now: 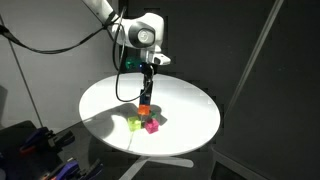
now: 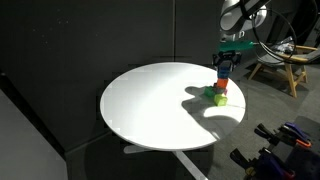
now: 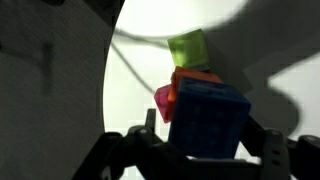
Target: Put the blue building block on the table
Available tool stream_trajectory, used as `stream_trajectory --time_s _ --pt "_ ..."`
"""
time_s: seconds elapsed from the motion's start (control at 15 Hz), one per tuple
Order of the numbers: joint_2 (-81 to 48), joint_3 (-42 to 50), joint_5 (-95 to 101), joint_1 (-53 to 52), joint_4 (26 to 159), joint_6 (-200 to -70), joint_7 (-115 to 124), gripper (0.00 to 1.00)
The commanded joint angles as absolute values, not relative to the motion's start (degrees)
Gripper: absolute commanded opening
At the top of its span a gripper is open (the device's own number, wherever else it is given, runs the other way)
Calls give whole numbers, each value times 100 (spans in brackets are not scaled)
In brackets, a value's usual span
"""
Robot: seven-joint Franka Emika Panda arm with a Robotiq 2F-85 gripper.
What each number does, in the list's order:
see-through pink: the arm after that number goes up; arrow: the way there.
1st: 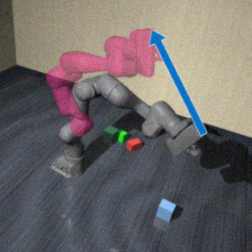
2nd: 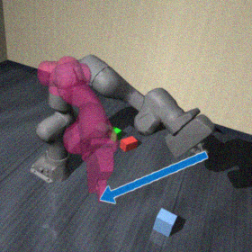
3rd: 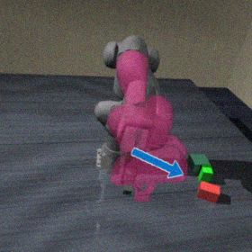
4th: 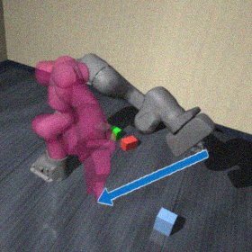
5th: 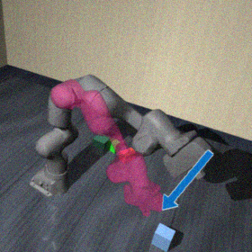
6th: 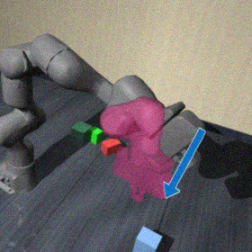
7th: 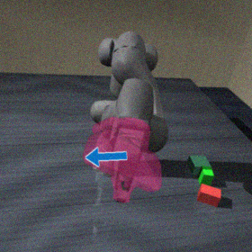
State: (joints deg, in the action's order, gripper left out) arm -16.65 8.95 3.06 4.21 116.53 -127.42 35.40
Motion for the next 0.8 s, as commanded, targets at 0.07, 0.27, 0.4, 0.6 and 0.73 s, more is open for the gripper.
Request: stream_trajectory --time_s 0.07,0.27,0.4,0.6,0.73 --pt "-1663 981 475 331 11558 -12650 3564 41" --pt "-1566 978 529 322 11626 -12644 3502 31" --pt "-1479 965 543 318 11690 -12656 3435 31" --pt "-1368 947 555 308 11754 -12669 3325 31" --pt "-1295 936 557 298 11787 -12674 3246 31"
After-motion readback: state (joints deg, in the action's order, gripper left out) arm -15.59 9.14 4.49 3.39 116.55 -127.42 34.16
